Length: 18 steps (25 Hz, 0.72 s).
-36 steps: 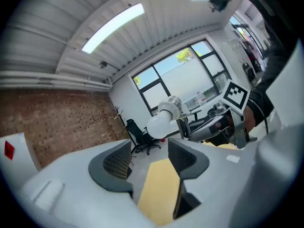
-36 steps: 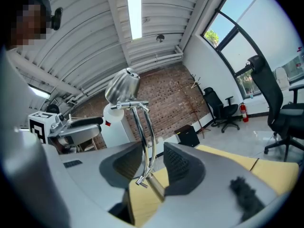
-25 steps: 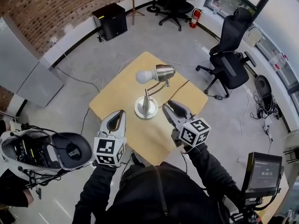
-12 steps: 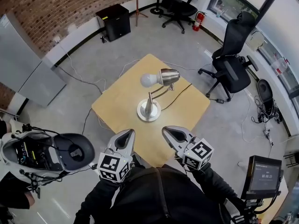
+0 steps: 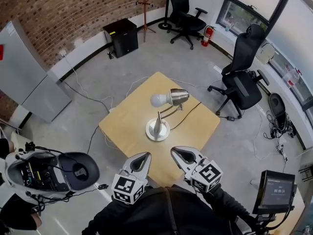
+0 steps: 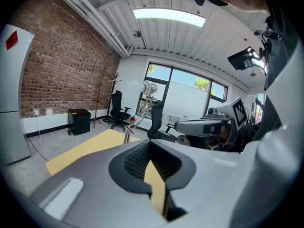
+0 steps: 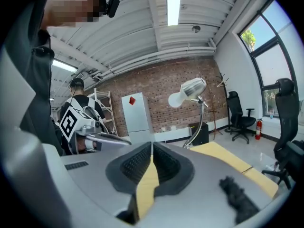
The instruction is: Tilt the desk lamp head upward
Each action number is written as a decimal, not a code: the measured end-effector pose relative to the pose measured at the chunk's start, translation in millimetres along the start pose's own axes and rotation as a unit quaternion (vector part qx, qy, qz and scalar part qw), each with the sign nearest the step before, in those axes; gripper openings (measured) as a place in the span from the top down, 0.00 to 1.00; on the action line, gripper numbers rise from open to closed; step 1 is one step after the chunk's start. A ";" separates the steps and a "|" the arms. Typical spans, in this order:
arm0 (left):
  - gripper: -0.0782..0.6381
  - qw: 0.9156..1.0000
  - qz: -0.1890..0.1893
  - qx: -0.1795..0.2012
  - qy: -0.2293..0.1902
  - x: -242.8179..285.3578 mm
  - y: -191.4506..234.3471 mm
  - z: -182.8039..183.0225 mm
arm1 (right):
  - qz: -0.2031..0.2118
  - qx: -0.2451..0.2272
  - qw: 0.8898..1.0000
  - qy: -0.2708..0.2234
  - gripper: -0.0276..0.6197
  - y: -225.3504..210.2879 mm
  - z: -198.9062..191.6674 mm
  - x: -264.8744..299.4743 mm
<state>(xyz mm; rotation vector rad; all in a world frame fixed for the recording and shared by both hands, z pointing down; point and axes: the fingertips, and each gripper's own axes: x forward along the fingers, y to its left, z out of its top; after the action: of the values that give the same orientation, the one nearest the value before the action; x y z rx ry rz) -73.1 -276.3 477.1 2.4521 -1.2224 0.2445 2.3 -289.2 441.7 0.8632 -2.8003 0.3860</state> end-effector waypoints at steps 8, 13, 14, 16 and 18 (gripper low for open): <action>0.88 1.000 -0.002 0.013 0.012 -2.6 -30.2 -6.1 | -0.011 -0.018 1.000 -0.005 0.93 1.8 6.8 -31.9; 0.88 1.000 -0.021 0.000 0.007 -6.5 -28.7 -4.9 | -0.026 -0.015 0.999 -0.017 0.93 -1.7 11.4 -25.0; 0.88 1.000 -0.018 0.000 0.005 -7.4 -27.1 -4.2 | -0.027 -0.013 0.999 -0.024 0.93 -3.2 12.6 -24.0; 0.88 1.000 -0.017 -0.003 0.006 -8.5 -30.3 -5.3 | -0.029 -0.007 0.999 -0.031 0.93 -2.3 13.1 -28.6; 0.88 1.000 -0.020 -0.007 0.010 -7.5 -33.5 -7.6 | -0.032 -0.007 0.999 -0.025 0.93 -1.3 10.9 -32.6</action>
<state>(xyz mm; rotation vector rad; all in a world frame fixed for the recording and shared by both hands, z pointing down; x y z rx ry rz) -50.8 -249.4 472.7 2.4532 -1.1611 0.2465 28.5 -276.4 423.5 0.9708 -2.8087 0.3404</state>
